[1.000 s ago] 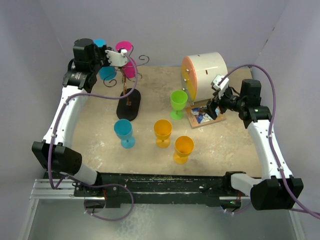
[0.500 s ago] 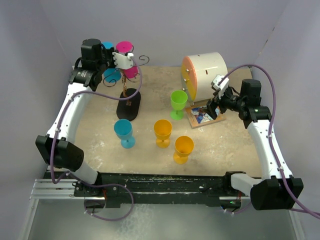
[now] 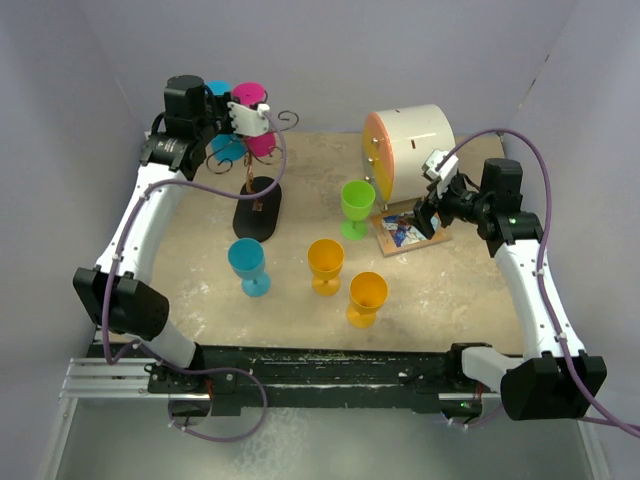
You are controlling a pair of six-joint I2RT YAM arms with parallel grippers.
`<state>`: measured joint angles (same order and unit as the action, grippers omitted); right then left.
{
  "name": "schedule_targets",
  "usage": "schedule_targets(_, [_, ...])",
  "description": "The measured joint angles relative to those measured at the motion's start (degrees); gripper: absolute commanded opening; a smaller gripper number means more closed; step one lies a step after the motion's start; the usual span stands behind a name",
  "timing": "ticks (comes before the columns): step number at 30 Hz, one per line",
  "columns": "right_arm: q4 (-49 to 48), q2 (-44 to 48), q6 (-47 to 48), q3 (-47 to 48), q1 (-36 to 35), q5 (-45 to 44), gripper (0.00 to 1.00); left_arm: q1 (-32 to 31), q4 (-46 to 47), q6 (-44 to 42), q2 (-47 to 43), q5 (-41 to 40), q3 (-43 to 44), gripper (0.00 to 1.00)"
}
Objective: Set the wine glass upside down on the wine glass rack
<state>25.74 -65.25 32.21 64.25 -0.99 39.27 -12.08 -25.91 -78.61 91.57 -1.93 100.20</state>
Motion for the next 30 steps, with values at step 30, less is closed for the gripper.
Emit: schedule_targets(30, [0.0, 0.0, 0.3, 0.0, 0.4, -0.8, 0.95, 0.0, 1.0, -3.1, 3.9, -1.7, 3.2, 0.0])
